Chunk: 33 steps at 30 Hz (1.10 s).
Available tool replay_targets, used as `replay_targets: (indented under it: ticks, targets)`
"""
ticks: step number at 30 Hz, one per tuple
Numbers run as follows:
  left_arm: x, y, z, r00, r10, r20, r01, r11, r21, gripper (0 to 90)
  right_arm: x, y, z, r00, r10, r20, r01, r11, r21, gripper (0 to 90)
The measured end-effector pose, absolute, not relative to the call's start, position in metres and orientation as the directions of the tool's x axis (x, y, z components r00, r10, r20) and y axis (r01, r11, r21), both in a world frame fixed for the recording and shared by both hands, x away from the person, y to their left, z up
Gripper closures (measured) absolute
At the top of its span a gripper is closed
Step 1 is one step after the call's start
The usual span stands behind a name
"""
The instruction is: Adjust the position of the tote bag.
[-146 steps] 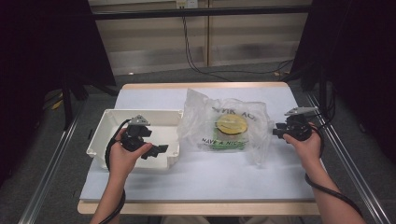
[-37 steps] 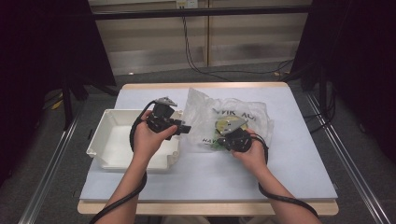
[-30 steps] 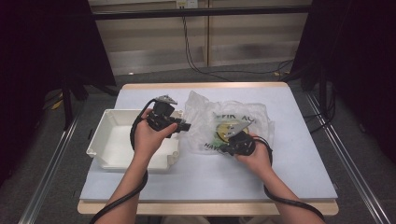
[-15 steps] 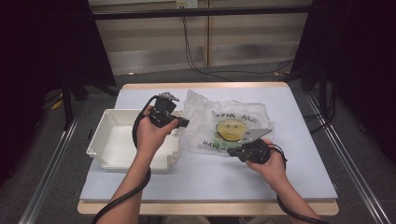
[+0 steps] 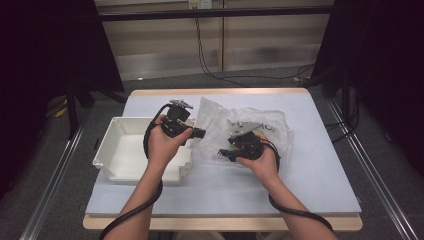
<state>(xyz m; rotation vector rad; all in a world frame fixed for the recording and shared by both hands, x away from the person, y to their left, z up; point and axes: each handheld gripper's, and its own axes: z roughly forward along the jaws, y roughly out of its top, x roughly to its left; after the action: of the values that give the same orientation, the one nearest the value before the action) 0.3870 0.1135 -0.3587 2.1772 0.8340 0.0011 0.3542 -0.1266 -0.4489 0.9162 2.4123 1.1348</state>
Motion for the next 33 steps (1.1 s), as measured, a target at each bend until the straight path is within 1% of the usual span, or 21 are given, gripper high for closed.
replay_targets:
  ticks: [2, 3, 4, 5, 6, 7, 9, 11, 13, 14, 16, 17, 20, 21, 23, 24, 27, 32, 33]
  targets:
    - [0.388, 0.116, -0.359, 0.785, 0.564, -0.256, 0.562, -0.477, 0.676, 89.3, 0.359, -0.128, -0.449, -0.723, 0.690, -0.037, 0.416, 0.477, 0.774, 39.6]
    - [0.389, 0.117, -0.360, 0.780, 0.567, -0.264, 0.569, -0.468, 0.677, 89.2, 0.361, -0.129, -0.448, -0.715, 0.697, -0.042, 0.414, 0.472, 0.779, 35.1]
    - [0.390, 0.118, -0.361, 0.783, 0.560, -0.271, 0.568, -0.464, 0.680, 89.2, 0.363, -0.129, -0.447, -0.703, 0.709, -0.054, 0.412, 0.467, 0.782, 27.1]
    - [0.391, 0.118, -0.361, 0.780, 0.564, -0.272, 0.573, -0.467, 0.674, 89.2, 0.365, -0.128, -0.446, -0.695, 0.715, -0.078, 0.409, 0.481, 0.775, 23.8]
    - [0.392, 0.119, -0.362, 0.779, 0.565, -0.271, 0.573, -0.468, 0.673, 89.2, 0.366, -0.128, -0.445, -0.682, 0.724, -0.103, 0.405, 0.492, 0.771, 24.3]
    - [0.393, 0.119, -0.362, 0.780, 0.565, -0.271, 0.573, -0.468, 0.673, 89.2, 0.366, -0.128, -0.445, -0.675, 0.732, -0.094, 0.414, 0.481, 0.772, 24.5]
    - [0.394, 0.119, -0.363, 0.781, 0.560, -0.276, 0.573, -0.468, 0.673, 89.2, 0.371, -0.129, -0.448, -0.691, 0.721, -0.053, 0.435, 0.474, 0.766, 25.5]
    - [0.395, 0.118, -0.364, 0.781, 0.558, -0.280, 0.576, -0.470, 0.669, 89.2, 0.375, -0.128, -0.454, -0.692, 0.718, -0.073, 0.427, 0.490, 0.760, 22.5]
    - [0.395, 0.115, -0.365, 0.779, 0.556, -0.290, 0.581, -0.467, 0.666, 89.2, 0.379, -0.127, -0.459, -0.690, 0.722, -0.056, 0.440, 0.480, 0.759, 19.7]
    - [0.396, 0.115, -0.365, 0.777, 0.558, -0.290, 0.583, -0.467, 0.665, 89.2, 0.381, -0.127, -0.461, -0.695, 0.717, -0.050, 0.436, 0.475, 0.764, 22.4]
    - [0.397, 0.113, -0.367, 0.776, 0.555, -0.301, 0.588, -0.462, 0.663, 89.2, 0.381, -0.126, -0.463, -0.699, 0.711, -0.070, 0.445, 0.510, 0.737, 34.1]
    - [0.399, 0.114, -0.367, 0.783, 0.546, -0.299, 0.581, -0.470, 0.664, 89.2, 0.382, -0.125, -0.466, -0.702, 0.707, -0.083, 0.441, 0.523, 0.729, 38.2]
    - [0.400, 0.112, -0.367, 0.778, 0.557, -0.292, 0.583, -0.464, 0.667, 89.0, 0.383, -0.128, -0.470, -0.694, 0.717, -0.062, 0.471, 0.518, 0.714, 52.5]
    - [0.400, 0.112, -0.366, 0.779, 0.557, -0.290, 0.581, -0.465, 0.668, 88.8, 0.382, -0.130, -0.469, -0.690, 0.721, -0.057, 0.475, 0.511, 0.716, 60.4]
    - [0.401, 0.112, -0.365, 0.782, 0.560, -0.274, 0.572, -0.470, 0.672, 88.4, 0.381, -0.133, -0.467, -0.702, 0.712, -0.008, 0.486, 0.488, 0.725, 80.5]
    - [0.402, 0.111, -0.364, 0.782, 0.564, -0.265, 0.569, -0.475, 0.671, 88.3, 0.379, -0.133, -0.465, -0.704, 0.710, -0.001, 0.490, 0.486, 0.724, 89.9]
    - [0.403, 0.110, -0.363, 0.784, 0.566, -0.254, 0.565, -0.481, 0.671, 88.3, 0.374, -0.133, -0.464, -0.732, 0.681, 0.012, 0.486, 0.510, 0.710, 90.0]
    - [0.403, 0.107, -0.360, 0.783, 0.581, -0.222, 0.550, -0.479, 0.685, 89.0, 0.361, -0.138, -0.464, -0.775, 0.627, 0.081, 0.487, 0.509, 0.710, 90.0]
    - [0.404, 0.108, -0.360, 0.785, 0.580, -0.217, 0.546, -0.482, 0.685, 89.1, 0.356, -0.139, -0.463, -0.783, 0.617, 0.081, 0.483, 0.521, 0.704, 90.0]
